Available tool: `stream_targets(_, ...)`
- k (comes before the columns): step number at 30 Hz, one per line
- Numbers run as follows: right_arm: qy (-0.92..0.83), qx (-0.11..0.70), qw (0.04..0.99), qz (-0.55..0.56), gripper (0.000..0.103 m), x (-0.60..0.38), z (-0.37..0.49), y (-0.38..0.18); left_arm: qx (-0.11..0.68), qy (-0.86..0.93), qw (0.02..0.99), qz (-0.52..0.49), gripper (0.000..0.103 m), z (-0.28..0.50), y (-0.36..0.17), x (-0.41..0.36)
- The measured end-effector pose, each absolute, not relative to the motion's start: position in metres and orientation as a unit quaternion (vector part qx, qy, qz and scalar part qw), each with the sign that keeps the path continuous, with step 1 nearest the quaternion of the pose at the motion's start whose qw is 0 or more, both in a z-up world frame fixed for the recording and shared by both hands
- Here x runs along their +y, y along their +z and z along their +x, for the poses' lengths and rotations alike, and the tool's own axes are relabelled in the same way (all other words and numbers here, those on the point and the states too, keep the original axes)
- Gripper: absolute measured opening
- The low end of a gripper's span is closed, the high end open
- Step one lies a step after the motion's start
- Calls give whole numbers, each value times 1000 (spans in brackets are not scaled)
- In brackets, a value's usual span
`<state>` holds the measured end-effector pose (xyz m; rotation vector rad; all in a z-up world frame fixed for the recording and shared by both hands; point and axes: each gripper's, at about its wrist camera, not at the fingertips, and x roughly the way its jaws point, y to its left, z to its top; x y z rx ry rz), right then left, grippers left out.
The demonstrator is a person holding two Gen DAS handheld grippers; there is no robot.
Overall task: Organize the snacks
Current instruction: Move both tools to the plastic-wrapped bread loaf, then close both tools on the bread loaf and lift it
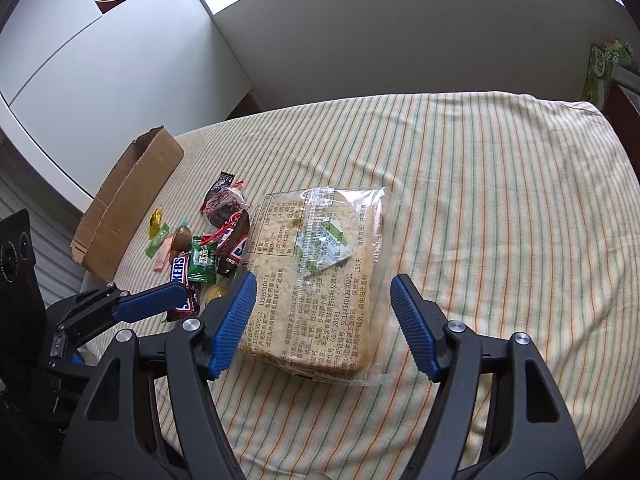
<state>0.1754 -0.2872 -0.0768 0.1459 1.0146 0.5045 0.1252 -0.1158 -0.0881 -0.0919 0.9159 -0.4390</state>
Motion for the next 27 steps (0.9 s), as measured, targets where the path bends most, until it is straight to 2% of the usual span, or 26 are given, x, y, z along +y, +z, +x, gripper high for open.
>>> stream_targets(8, 254, 498, 825, 80, 72, -286, 182, -85, 457, -229, 859, -43, 46, 142, -101, -132)
stream_targets(16, 267, 507, 815, 87, 59, -285, 183, -86, 458, -256, 851, -24, 44, 149, -105, -145)
stream_targets(27, 254, 502, 822, 86, 58, -279, 171, -75, 442, -266, 856, -5, 41, 139, -97, -146)
